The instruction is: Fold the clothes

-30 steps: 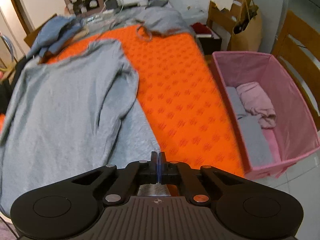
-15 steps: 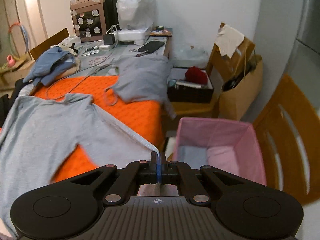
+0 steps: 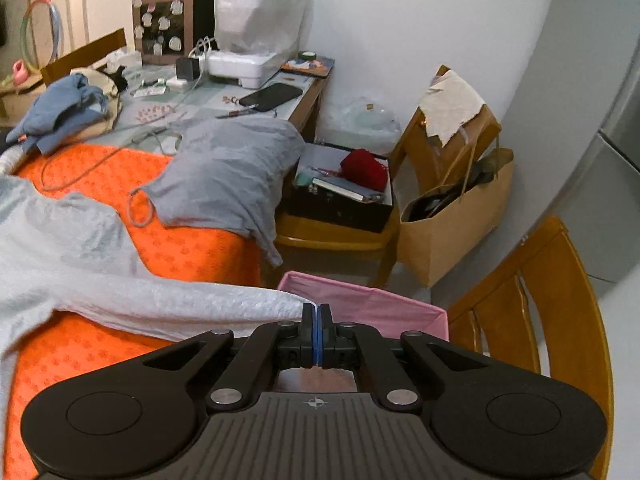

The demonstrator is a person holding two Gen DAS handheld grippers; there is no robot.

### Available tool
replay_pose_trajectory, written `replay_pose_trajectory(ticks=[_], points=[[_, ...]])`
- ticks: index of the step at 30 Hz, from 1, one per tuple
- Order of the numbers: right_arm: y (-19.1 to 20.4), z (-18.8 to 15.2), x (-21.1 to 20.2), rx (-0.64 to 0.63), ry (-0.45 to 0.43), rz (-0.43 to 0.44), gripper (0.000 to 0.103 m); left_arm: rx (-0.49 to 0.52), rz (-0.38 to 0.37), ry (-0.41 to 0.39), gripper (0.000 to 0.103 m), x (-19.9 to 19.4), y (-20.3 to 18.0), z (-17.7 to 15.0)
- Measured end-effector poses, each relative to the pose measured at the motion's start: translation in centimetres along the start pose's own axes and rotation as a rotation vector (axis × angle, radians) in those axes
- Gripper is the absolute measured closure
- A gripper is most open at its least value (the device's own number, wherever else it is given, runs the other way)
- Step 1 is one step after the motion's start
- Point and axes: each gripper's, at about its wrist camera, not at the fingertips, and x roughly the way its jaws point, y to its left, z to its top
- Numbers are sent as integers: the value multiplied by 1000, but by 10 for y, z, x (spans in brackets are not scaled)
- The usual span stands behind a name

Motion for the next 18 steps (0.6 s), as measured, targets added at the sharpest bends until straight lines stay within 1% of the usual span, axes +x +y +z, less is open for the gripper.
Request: replay_pose_trajectory(ticks=[2, 5, 8, 9, 12, 15, 17, 18], points=[[-11, 0, 11, -21, 12, 13, 100, -30, 23, 3, 49, -2, -16, -15], [-30, -3, 30, -34, 18, 58, 100, -104, 70, 21, 49, 3, -41, -38], [-45, -5, 48, -35, 34, 137, 100, -222, 127, 40, 49, 10, -68, -59], [-49, -5, 53, -45, 38, 162, 100, -240, 147, 41, 49, 12, -76, -64], [-58, -3, 65, -70, 50, 230, 100, -241, 227, 36, 49, 21, -105, -75], [-64, 0, 70, -86, 54, 279, 100, -236, 306, 10, 49, 28, -127, -86], [-68, 2, 71, -100, 54, 303, 100, -225, 361, 3, 54, 37, -139, -91], [-70, 3, 72, -107, 53, 315, 100, -219, 385, 0, 58, 41, -142, -92]])
